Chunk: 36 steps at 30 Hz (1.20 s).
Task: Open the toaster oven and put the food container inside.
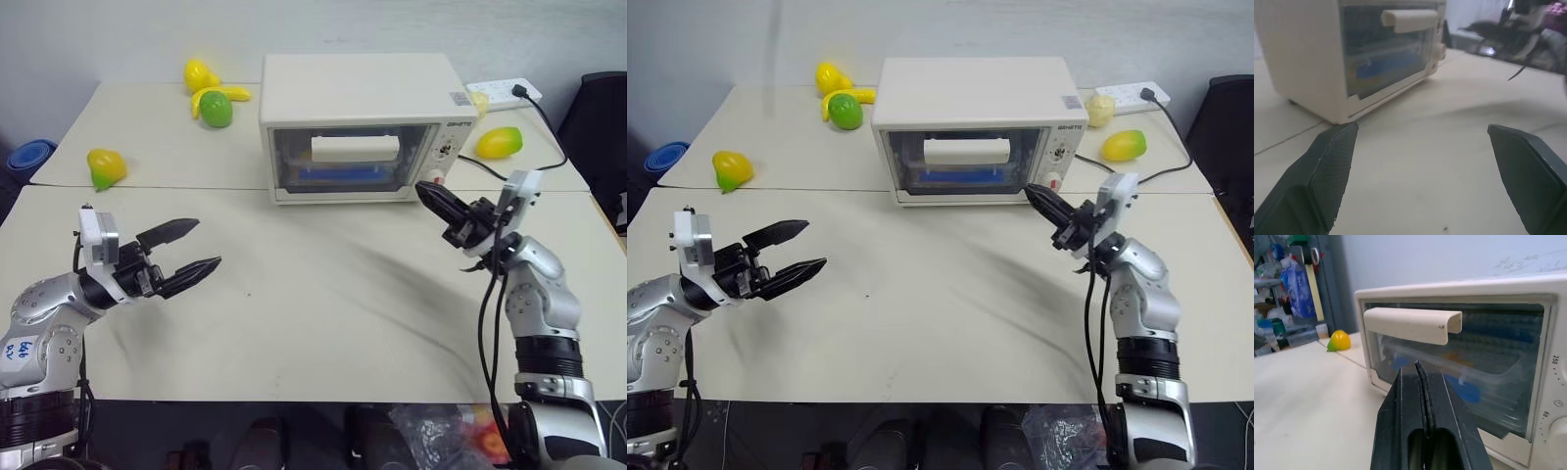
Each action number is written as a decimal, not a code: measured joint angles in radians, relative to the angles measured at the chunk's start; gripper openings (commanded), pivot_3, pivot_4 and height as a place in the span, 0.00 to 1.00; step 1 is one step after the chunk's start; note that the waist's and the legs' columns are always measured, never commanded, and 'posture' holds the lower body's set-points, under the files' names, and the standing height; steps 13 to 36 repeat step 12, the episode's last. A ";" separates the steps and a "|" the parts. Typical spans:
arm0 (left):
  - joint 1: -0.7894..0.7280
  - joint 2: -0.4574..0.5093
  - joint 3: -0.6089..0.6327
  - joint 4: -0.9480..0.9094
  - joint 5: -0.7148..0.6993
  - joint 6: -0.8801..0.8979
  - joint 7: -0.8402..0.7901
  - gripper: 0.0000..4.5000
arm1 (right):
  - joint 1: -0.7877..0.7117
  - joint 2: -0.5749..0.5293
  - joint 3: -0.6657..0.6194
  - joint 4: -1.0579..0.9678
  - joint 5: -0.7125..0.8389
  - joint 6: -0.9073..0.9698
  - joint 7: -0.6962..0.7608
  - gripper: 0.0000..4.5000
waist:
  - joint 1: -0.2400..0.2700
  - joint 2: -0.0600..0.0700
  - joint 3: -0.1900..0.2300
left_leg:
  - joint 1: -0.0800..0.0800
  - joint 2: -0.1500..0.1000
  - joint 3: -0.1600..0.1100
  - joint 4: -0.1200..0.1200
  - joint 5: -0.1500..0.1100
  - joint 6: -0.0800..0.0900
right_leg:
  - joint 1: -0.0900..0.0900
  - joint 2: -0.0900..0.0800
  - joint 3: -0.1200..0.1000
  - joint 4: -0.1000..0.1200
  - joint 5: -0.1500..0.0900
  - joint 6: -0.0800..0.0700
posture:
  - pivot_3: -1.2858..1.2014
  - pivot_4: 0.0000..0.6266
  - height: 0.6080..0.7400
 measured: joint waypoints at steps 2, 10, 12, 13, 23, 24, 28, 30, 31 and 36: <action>0.069 0.034 0.000 0.007 0.045 -0.052 -0.035 1.00 | 0.096 -0.059 -0.001 -0.075 -0.005 -0.005 0.043 0.25 | 0.000 0.000 0.000 | 0.000 0.000 0.001 -0.002 0.000 0.001 | 0.000 0.000 0.000 -0.001 0.000 0.000 | 0.52 0.24 1.00; 0.219 0.068 0.022 0.018 0.195 -0.244 -0.026 1.00 | 0.429 -0.173 -0.014 -0.170 -0.086 -0.208 0.257 0.87 | -0.001 -0.001 0.000 | 0.004 0.000 0.002 0.000 -0.001 0.002 | 0.003 0.000 0.002 -0.003 0.000 0.000 | 0.52 0.24 1.00; 0.240 0.072 0.032 0.045 0.219 -0.291 -0.027 1.00 | 0.483 -0.174 -0.010 -0.152 -0.115 -0.285 0.303 0.99 | -0.002 0.000 0.000 | 0.004 0.000 0.002 0.000 -0.001 0.002 | 0.002 0.000 0.003 -0.003 0.000 0.000 | 0.52 0.24 1.00; 0.240 0.072 0.032 0.045 0.219 -0.291 -0.027 1.00 | 0.483 -0.174 -0.010 -0.152 -0.115 -0.285 0.303 0.99 | -0.002 0.000 0.000 | 0.004 0.000 0.002 0.000 -0.001 0.002 | 0.002 0.000 0.003 -0.003 0.000 0.000 | 0.52 0.24 1.00; 0.240 0.072 0.032 0.045 0.219 -0.291 -0.027 1.00 | 0.483 -0.174 -0.010 -0.152 -0.115 -0.285 0.303 0.99 | -0.002 0.000 0.000 | 0.004 0.000 0.002 0.000 -0.001 0.002 | 0.002 0.000 0.003 -0.003 0.000 0.000 | 0.52 0.24 1.00; 0.240 0.072 0.032 0.045 0.219 -0.291 -0.027 1.00 | 0.483 -0.174 -0.010 -0.152 -0.115 -0.285 0.303 0.99 | -0.002 0.000 0.000 | 0.004 0.000 0.002 0.000 -0.001 0.002 | 0.002 0.000 0.003 -0.003 0.000 0.000 | 0.52 0.24 1.00; 0.240 0.072 0.032 0.045 0.219 -0.291 -0.027 1.00 | 0.483 -0.174 -0.010 -0.152 -0.115 -0.285 0.303 0.99 | -0.002 0.000 0.000 | 0.004 0.000 0.002 0.000 -0.001 0.002 | 0.002 0.000 0.003 -0.003 0.000 0.000 | 0.52 0.24 1.00; 0.240 0.072 0.032 0.045 0.219 -0.291 -0.027 1.00 | 0.483 -0.174 -0.010 -0.152 -0.115 -0.285 0.303 0.99 | -0.002 0.000 0.000 | 0.004 0.000 0.002 0.000 -0.001 0.002 | 0.002 0.000 0.003 -0.003 0.000 0.000 | 0.52 0.24 1.00; 0.240 0.072 0.032 0.045 0.219 -0.291 -0.027 1.00 | 0.483 -0.174 -0.010 -0.152 -0.115 -0.285 0.303 0.99 | -0.002 0.000 0.000 | 0.004 0.000 0.002 0.000 -0.001 0.002 | 0.002 0.000 0.003 -0.003 0.000 0.000 | 0.52 0.24 1.00; 0.240 0.072 0.032 0.045 0.219 -0.291 -0.027 1.00 | 0.483 -0.174 -0.010 -0.152 -0.115 -0.285 0.303 0.99 | -0.002 0.000 0.000 | 0.004 0.000 0.002 0.000 -0.001 0.002 | 0.002 0.000 0.003 -0.003 0.000 0.000 | 0.52 0.24 1.00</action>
